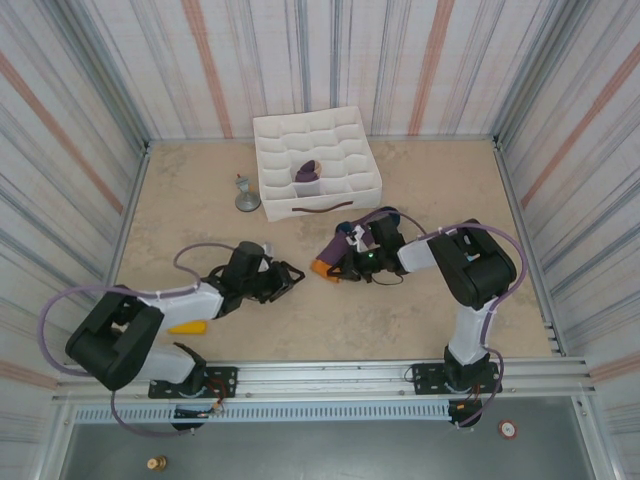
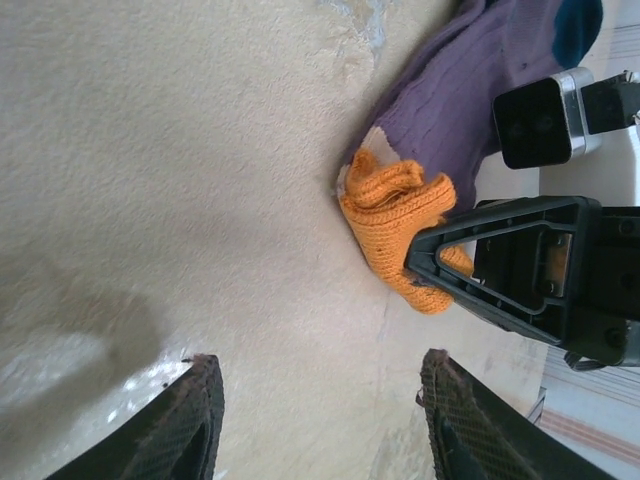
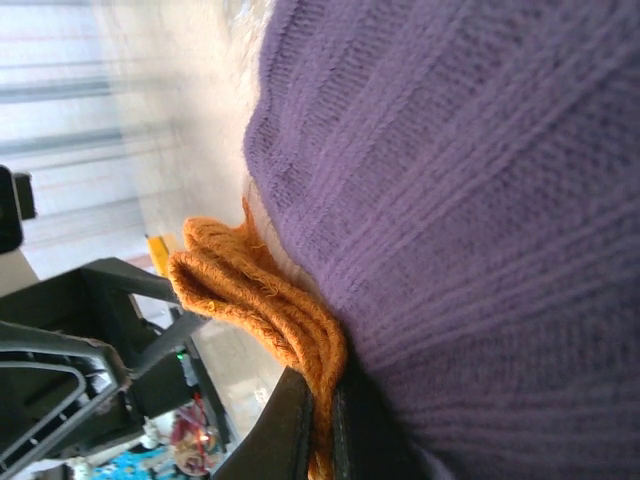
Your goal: Roll the socks
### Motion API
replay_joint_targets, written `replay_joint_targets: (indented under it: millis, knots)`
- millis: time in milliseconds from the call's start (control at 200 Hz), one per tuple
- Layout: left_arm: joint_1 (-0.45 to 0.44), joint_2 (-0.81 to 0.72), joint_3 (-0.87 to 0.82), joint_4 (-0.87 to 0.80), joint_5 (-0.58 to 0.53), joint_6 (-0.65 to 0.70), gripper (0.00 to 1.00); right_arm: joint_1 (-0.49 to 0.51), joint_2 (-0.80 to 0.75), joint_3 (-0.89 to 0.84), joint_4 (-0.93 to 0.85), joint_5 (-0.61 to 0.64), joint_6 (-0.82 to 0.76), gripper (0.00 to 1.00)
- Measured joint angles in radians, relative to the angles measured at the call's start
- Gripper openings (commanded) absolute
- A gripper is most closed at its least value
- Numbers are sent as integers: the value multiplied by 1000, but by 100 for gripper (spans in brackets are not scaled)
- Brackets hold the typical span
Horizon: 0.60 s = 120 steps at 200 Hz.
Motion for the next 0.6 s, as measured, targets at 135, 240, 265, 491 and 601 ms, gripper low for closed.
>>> replay_joint_targets:
  millis: [135,240,265,491,601]
  knots:
    - [-14,76,40,48,-1,0,53,-11,23,0,39,-33,45,0]
    - [-14,147,80,82,0,0,47,-15,23,-4,47,-34,69,0]
    - [-14,166,90,91,1,0,46,-15,24,-4,50,-34,76,0]
    - [-14,311,159,187,24,-8,40,-19,35,-10,87,-42,102,0]
    - [-13,356,179,233,45,-12,37,-25,37,-13,100,-43,106,0]
